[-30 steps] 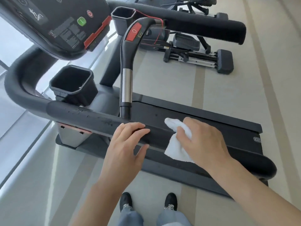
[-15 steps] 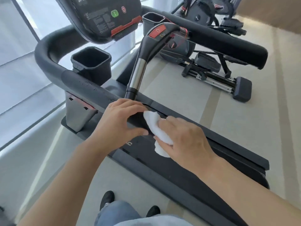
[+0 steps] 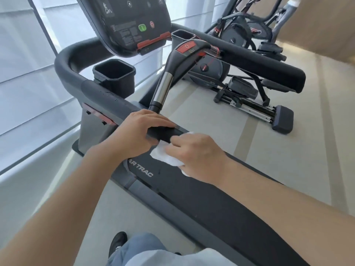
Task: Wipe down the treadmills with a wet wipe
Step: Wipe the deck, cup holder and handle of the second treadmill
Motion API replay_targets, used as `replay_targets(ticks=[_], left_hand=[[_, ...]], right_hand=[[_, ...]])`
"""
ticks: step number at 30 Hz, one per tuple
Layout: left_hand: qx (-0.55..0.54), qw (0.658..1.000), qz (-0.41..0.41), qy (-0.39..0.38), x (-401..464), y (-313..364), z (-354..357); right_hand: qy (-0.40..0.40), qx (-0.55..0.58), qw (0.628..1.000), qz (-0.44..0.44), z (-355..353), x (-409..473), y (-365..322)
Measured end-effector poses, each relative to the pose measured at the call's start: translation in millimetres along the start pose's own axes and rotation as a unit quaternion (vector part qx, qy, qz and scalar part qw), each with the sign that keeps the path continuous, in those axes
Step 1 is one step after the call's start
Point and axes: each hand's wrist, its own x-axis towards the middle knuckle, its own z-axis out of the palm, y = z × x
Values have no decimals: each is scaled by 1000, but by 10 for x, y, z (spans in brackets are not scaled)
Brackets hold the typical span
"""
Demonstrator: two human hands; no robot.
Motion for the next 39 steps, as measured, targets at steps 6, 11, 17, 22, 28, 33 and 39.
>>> replay_targets(ticks=[6, 11, 17, 22, 28, 33, 39], left_hand=[[-23, 999, -36, -6, -35, 72, -13], [-37, 998, -50, -6, -44, 23, 41], [-45, 998, -34, 13, -63, 9, 65], [-37, 999, -30, 13, -64, 7, 79], [-28, 999, -18, 33, -105, -22, -20], [-6, 996, -4, 94, -161, -329, -259], [-27, 996, 8, 88, -86, -748, -554]], right_hand=[[5, 35, 999, 17, -39, -16, 2], [-11, 29, 998, 46, -259, -614, 58], [-7, 98, 979, 181, -470, -1056, 176], [-24, 108, 947, 300, -368, -748, 129], [-31, 104, 935, 338, -114, -106, 131], [-43, 68, 919, 386, 67, 349, -36], [-47, 169, 870, 461, -12, 297, -22]])
